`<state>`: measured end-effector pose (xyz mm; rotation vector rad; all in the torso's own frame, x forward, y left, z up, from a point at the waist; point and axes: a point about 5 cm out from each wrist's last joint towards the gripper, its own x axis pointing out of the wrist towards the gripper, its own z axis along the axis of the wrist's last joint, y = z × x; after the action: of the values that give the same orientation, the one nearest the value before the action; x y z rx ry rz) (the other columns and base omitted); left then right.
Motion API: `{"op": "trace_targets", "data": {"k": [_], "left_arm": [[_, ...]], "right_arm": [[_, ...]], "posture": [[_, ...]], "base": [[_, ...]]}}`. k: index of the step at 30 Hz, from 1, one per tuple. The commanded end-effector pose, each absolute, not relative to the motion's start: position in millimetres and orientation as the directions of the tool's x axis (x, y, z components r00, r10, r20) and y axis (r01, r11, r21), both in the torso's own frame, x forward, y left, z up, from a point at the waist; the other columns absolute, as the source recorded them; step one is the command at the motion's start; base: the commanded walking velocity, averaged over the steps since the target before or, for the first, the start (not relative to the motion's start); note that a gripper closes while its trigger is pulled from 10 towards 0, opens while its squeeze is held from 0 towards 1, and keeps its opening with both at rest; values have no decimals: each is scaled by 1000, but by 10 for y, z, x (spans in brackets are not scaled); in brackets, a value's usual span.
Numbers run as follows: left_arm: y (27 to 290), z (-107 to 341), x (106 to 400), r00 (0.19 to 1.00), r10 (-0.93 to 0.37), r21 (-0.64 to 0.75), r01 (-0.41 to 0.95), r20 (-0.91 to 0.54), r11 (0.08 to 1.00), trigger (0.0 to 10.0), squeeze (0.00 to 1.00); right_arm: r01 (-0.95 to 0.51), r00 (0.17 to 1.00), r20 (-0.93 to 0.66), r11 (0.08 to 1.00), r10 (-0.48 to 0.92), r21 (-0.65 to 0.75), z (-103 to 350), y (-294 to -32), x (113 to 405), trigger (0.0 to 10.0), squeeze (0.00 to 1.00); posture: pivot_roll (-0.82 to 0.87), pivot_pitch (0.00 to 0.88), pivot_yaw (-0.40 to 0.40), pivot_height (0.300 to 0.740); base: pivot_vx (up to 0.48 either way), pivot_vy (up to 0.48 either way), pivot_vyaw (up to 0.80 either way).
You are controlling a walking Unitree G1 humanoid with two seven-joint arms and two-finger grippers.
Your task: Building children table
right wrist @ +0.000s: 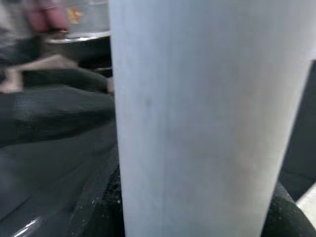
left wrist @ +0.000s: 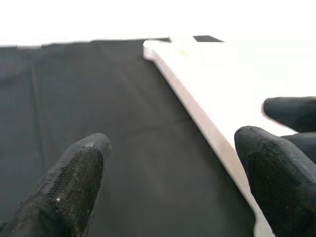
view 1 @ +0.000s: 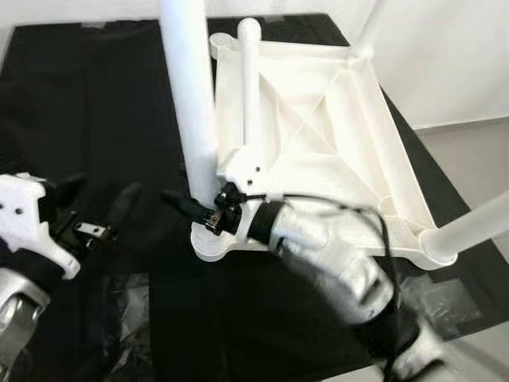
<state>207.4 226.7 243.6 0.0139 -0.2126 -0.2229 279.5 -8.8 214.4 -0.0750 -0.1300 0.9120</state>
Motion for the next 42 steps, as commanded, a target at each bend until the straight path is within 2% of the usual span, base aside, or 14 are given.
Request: {"op": "trace_targets", "data": {"k": [1,5,7,15,17,22,24,26,27,32,33,34,36,42], "left_arm": [[2273,2382,2085,957,-225,48,220,185,974,10000,0],[2215,2370,2176,948,-264,112,247,180,962,10000,0],[2209,2360,2198,945,-268,123,248,188,961,10000,0],[2235,2335,2263,945,-260,120,240,197,963,10000,0],[2239,2325,2277,945,-259,118,239,198,964,10000,0],[2233,2299,2299,944,-261,112,242,205,964,10000,0],[2230,2296,2300,943,-261,113,243,206,964,10000,0],[2220,2294,2286,940,-270,113,251,207,961,10000,0],[2220,2294,2286,940,-270,113,251,207,961,10000,0],[2211,2302,2268,937,-279,114,260,209,959,10000,0],[2203,2312,2252,936,-284,117,265,208,957,10000,0],[2203,2312,2252,936,-284,117,265,208,957,10000,0],[2196,2327,2231,935,-290,120,270,206,955,10000,0],[2183,2367,2177,932,-300,133,277,202,952,10000,0]], "right_arm": [[-620,778,-218,776,590,-113,1385,-401,2985,10000,0],[-589,808,-143,792,572,-161,1458,-306,3103,10000,0],[-530,847,-159,829,508,-177,1521,-288,3025,10000,0],[-551,835,-81,819,545,-161,1689,-274,3056,10000,0],[-603,795,-44,782,604,-158,1762,-291,3076,10000,0],[-783,597,53,596,801,-179,2011,-420,3136,10000,0],[-799,575,52,573,817,-182,2024,-435,3133,10000,0],[-868,461,16,455,887,-200,2077,-567,3161,10000,0],[-868,461,16,455,887,-200,2077,-567,3161,10000,0],[-923,331,-5,322,944,-208,2133,-713,3214,10000,0],[-953,246,12,245,969,-176,2188,-779,3248,10000,0],[-953,246,12,245,969,-176,2188,-779,3248,10000,0],[-973,167,20,168,986,-157,2242,-837,3299,10000,0],[-986,49,-3,48,999,-163,2323,-898,3353,10000,0]], "posture": [[69,228,-55,740],[74,197,-47,740],[74,197,-47,740],[64,170,-34,740],[63,166,-33,740],[69,168,-35,740],[70,169,-35,740],[76,179,-36,740],[76,179,-36,740],[85,196,-33,740],[92,206,-34,740],[92,206,-34,740],[103,230,-34,740],[119,273,-35,740]], "base": [[0,0,0],[0,0,0],[0,0,0],[0,0,0],[0,0,0],[0,0,0],[0,0,0],[0,0,0],[0,0,0],[0,0,0],[0,0,0],[0,0,0],[0,0,0],[0,0,0]]}}
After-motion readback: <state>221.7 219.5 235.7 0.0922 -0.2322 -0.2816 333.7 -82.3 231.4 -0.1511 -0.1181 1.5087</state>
